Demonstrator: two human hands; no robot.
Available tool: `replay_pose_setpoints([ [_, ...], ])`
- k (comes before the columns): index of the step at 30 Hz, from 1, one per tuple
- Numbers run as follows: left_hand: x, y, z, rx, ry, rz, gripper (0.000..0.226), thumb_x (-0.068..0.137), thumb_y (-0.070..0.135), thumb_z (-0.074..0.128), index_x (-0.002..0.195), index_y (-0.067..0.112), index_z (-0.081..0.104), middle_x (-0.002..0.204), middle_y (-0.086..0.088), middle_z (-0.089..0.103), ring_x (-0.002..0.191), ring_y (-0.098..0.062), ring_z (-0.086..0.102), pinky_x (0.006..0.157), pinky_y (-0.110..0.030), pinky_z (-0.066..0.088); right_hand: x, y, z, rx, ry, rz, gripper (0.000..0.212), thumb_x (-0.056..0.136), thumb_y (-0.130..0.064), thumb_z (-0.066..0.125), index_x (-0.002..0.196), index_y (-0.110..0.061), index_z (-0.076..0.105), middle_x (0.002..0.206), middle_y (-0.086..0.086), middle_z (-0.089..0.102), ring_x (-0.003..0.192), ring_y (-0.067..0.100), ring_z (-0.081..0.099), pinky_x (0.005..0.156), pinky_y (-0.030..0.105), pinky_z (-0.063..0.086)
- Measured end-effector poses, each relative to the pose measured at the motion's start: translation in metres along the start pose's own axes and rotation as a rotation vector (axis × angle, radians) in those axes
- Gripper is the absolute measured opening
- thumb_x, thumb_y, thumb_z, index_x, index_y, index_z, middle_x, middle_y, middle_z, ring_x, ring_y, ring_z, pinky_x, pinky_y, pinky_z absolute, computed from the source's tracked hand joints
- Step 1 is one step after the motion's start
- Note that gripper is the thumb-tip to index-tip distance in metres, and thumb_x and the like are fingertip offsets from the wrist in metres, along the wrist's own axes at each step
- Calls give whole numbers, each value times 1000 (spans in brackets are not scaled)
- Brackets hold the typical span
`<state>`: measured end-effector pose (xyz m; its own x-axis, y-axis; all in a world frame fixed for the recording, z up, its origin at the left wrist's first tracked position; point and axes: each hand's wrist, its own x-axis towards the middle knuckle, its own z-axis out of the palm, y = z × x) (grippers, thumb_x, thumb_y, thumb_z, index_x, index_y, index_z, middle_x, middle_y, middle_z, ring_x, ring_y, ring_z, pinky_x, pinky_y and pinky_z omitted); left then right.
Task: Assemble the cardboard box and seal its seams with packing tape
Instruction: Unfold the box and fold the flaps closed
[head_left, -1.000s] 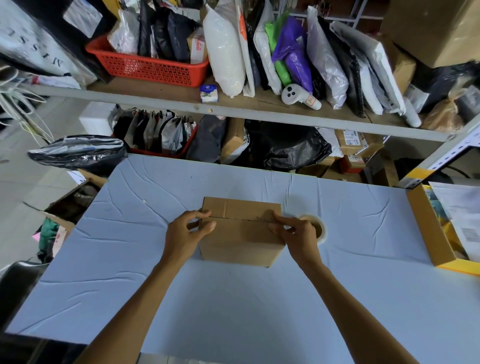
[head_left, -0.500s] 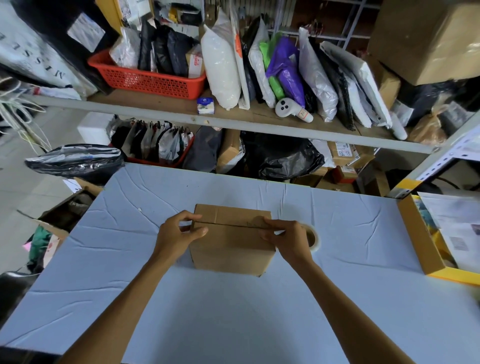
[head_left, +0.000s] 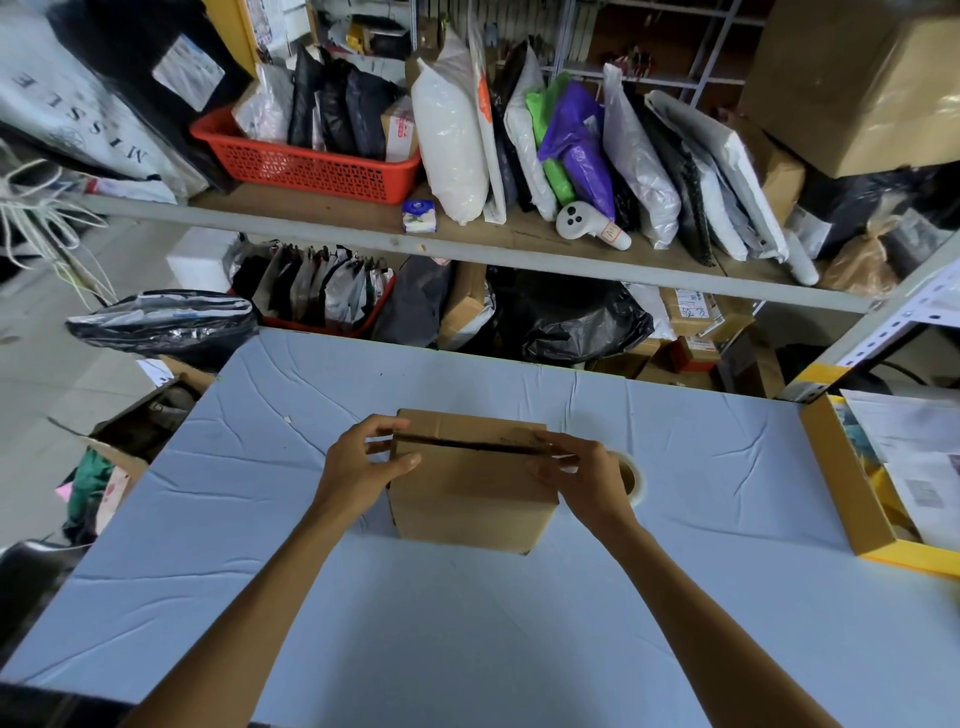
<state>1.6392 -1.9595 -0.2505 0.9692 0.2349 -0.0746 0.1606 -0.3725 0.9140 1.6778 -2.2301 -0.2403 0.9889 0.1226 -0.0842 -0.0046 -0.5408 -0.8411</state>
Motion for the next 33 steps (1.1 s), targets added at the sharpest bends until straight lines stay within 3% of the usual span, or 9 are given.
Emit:
replay_pose_setpoints([
  [12,-1,4,3,2,16,-15,44,76,15,79,112,28,57,119,1,61,106,-14,55,70,-11,43,-1,1,-3,-99,-24,-57,44,91,-17,64,133,-22,56,120,3,63,91,6,56,59,3,46],
  [17,0,4,3,11,23,-18,47,76,15,78,118,23,57,125,-4,61,107,-15,54,78,-20,45,1,1,-3,-94,-34,-65,46,90,-17,64,135,-24,54,120,2,62,88,5,55,60,5,47],
  [24,0,2,2,12,10,-26,50,76,16,78,121,25,57,126,-3,61,112,-19,56,73,-13,43,2,6,-5,-103,-32,-70,48,89,-21,67,135,-25,54,119,1,62,85,4,55,60,1,47],
  [33,0,6,1,-12,0,-22,62,75,14,78,127,31,49,132,-5,56,113,-20,55,77,-21,48,3,7,-8,-63,-31,-74,55,86,-24,70,138,-25,50,117,0,61,86,5,56,61,2,47],
])
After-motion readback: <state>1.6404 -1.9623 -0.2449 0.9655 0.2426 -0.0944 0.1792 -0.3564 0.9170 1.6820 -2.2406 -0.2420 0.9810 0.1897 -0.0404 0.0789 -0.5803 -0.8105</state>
